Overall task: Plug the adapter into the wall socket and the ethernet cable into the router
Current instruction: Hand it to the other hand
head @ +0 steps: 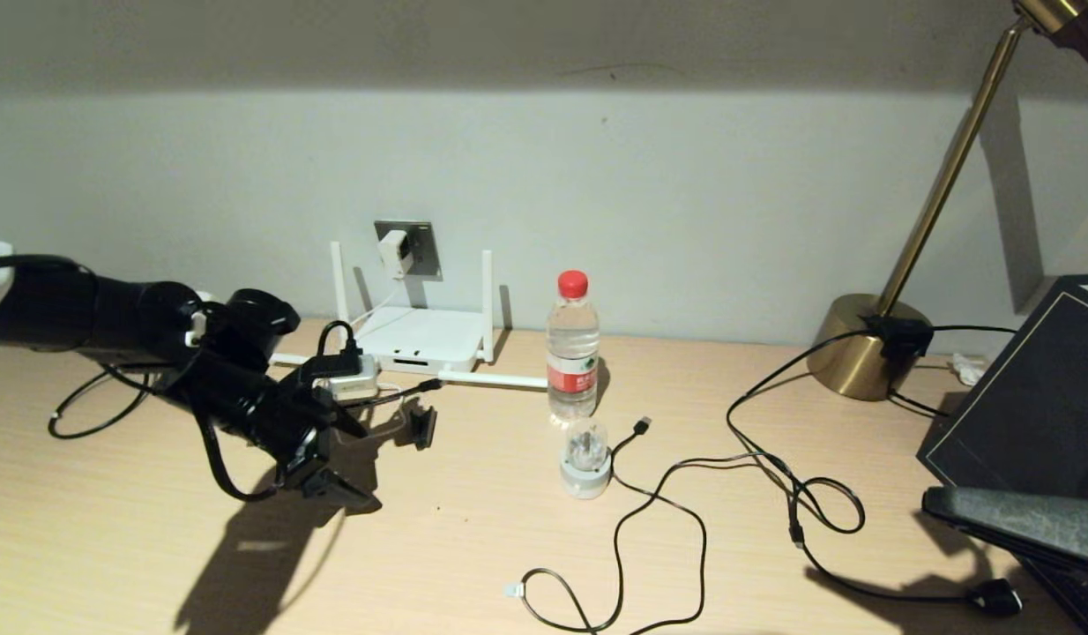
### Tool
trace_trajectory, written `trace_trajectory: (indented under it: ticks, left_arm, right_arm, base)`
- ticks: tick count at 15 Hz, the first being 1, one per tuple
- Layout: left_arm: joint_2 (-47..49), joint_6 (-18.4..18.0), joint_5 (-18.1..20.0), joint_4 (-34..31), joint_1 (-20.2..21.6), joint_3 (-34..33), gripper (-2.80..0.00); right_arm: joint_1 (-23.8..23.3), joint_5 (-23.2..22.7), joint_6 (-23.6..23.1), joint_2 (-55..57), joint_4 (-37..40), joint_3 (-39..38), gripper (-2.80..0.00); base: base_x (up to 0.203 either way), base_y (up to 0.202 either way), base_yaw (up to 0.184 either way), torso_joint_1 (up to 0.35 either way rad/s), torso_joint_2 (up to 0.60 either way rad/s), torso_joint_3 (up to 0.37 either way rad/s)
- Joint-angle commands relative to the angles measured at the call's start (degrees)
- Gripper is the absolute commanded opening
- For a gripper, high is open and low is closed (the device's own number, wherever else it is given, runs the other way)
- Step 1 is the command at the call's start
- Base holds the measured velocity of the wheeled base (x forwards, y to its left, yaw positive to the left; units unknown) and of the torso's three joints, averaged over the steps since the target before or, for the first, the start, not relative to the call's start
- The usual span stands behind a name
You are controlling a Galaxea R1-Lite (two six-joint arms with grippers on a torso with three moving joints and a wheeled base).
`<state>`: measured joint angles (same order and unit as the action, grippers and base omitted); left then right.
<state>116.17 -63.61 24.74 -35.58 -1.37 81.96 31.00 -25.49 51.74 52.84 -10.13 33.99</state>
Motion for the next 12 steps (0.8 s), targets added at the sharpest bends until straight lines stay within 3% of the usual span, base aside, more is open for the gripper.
trace_trajectory:
  ticks: [1,7,10,12]
  left_arm:
    - [-4.9,-0.4,0.2,-2.8,0.0,-2.7,0.0]
    - [-18.3,-2.1,3.0,-14.5,0.1,-13.4,0.0]
    - [-24.8,-3.6,3.4,-15.8,0.5,-20.8,0.0]
    - [-24.3,-3.7,3.6,-12.3,0.8,-21.5,0.0]
  right_arm:
    - [0.0,-0.2,0.3,-1.1,0.0,-0.1,-2.8]
    - [0.0,-0.2,0.6,-3.8,0.2,-0.3,-2.8]
    - [0.0,-0.2,0.7,-5.2,1.4,-0.2,-2.8]
    - [0.0,-0.2,0.7,-5.6,1.7,-0.1,-2.8]
  base:
    - [0.0,0.0,0.0,0.0,0.0,0.0]
    - [0.0,0.0,0.0,0.0,0.0,0.0]
    - [0.0,0.0,0.0,0.0,0.0,0.0]
    - [0.0,0.0,0.0,0.0,0.0,0.0]
